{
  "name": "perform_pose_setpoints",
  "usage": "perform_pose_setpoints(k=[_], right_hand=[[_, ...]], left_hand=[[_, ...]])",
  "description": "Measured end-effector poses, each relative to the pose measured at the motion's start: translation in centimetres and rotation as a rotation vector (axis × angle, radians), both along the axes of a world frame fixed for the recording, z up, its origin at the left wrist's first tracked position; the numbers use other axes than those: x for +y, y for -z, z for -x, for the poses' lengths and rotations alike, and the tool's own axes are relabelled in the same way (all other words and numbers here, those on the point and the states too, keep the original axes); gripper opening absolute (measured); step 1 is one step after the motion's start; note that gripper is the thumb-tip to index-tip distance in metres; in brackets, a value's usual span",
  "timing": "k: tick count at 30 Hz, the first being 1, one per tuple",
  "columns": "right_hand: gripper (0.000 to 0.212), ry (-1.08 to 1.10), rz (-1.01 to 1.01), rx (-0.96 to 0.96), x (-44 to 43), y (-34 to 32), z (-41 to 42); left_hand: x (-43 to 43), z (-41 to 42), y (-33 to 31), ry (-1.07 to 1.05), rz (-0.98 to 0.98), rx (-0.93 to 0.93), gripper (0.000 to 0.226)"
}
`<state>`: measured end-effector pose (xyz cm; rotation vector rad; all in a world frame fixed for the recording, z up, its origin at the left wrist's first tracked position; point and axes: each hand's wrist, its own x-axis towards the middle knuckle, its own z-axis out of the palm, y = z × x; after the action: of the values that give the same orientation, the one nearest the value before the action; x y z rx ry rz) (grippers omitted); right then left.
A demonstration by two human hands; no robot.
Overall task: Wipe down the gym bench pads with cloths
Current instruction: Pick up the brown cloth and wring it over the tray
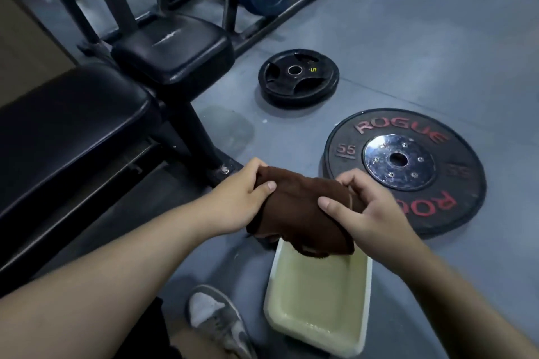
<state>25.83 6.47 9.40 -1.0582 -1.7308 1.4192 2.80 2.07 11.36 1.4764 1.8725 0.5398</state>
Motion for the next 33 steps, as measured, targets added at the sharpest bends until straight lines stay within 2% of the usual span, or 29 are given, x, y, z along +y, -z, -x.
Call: perform_pose_setpoints(k=[6, 11, 13, 16, 20, 26, 28, 31, 33], right_hand=[[0.012, 0.179, 0.163, -0.025, -1.5, 5.0, 0.7], [0.010, 0.257, 0.485, -0.028, -3.0, 9.8, 2.0], [0.013, 0.302, 0.543, -0.041, -3.6, 11.5, 2.6], [0.012, 0.350, 0.563, -0.080, -4.3, 13.3, 3.4], [0.013, 0.385, 0.544, -0.159, -4.4, 15.5, 4.3], [0.011, 0.480, 0.473, -0.211, -3.9, 17.6, 5.3], [0.010, 0.485, 0.467, -0.232, -3.8, 18.3, 5.3], [0.007, 0.472, 0.489, -0.288, -3.9, 19.3, 5.7], [0.015, 0.454, 0.489, -0.362, -3.9, 19.9, 6.1]], left_hand=[[-0.9, -0.9, 5.3, -0.061, 0.128, -0.005, 0.012], [-1.1, -0.2, 8.7, -0.027, 0.366, 0.074, 0.021], [-1.3, 0.2, 9.9, -0.003, 0.477, 0.105, 0.024], [-1.4, 0.7, 10.8, -0.002, 0.586, 0.085, 0.031], [-1.1, 1.2, 11.9, 0.011, 0.633, 0.091, 0.038], [0.0, 0.8, 13.5, 0.124, 0.612, 0.232, 0.029], [0.4, 0.7, 14.1, 0.158, 0.646, 0.261, 0.042], [0.7, 0.7, 14.9, 0.243, 0.749, 0.331, 0.085], [0.8, 0.6, 15.1, 0.274, 0.817, 0.391, 0.090]])
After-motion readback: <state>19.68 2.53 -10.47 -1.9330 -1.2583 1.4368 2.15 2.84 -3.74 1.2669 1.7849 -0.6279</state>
